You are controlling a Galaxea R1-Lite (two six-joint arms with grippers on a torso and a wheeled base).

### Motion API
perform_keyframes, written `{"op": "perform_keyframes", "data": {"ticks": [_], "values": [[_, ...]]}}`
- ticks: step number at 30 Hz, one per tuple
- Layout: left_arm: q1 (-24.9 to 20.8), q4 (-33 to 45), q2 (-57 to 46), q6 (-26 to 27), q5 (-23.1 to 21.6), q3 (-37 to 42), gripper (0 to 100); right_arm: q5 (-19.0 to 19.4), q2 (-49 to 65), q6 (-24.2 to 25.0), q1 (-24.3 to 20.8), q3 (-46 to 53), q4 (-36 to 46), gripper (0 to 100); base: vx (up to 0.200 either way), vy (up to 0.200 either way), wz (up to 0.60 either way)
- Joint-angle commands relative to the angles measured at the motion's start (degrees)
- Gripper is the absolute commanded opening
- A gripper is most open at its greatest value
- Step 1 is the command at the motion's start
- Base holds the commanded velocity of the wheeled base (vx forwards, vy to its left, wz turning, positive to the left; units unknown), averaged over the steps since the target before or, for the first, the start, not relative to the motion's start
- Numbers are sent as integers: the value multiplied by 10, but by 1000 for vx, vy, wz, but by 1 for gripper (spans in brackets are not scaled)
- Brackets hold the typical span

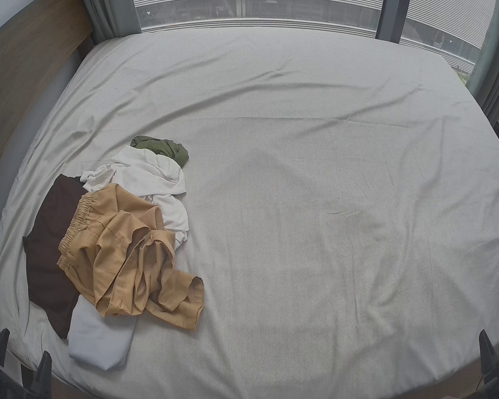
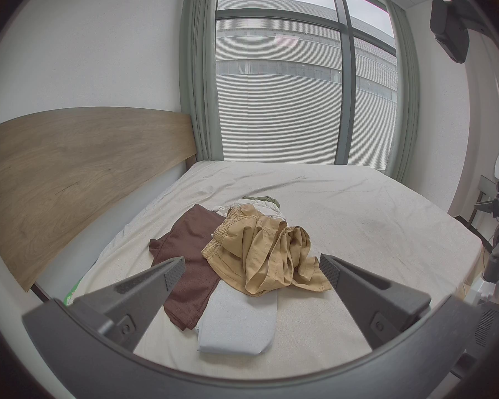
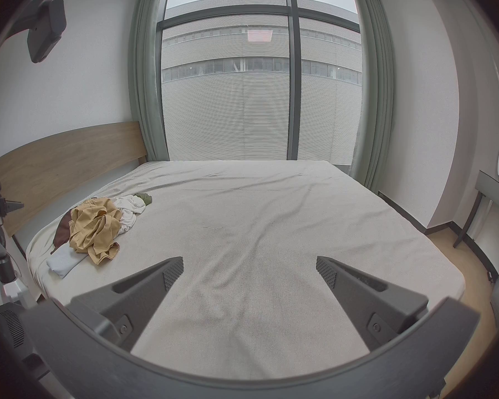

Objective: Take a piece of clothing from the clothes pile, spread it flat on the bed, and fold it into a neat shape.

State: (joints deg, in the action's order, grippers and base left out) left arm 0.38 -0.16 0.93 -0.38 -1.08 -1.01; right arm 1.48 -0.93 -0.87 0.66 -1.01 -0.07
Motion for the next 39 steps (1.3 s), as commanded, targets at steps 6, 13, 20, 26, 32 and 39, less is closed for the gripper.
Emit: {"op": "perform_keyframes", "data": {"ticks": [6, 13, 20, 26, 32, 39], "values": [[0, -1, -9, -4, 0, 10, 100, 2, 4, -2, 0, 10, 0, 100, 0, 0, 0], [0, -1, -9, -5, 0, 10, 100, 7, 8, -8, -1, 8, -11, 100, 0, 0, 0], [0, 0, -9, -4, 0, 10, 100, 13, -34, -19, -4, -47, -37, 100, 0, 0, 0], [0, -1, -9, -3, -1, 10, 100, 39, -88, 6, -29, -80, -35, 100, 0, 0, 0], [0, -1, -9, -5, 0, 10, 100, 42, -189, 21, -70, -144, -48, 100, 0, 0, 0], [0, -1, -9, -4, -1, 10, 100, 41, -326, 49, -129, -223, -58, 100, 0, 0, 0]]}}
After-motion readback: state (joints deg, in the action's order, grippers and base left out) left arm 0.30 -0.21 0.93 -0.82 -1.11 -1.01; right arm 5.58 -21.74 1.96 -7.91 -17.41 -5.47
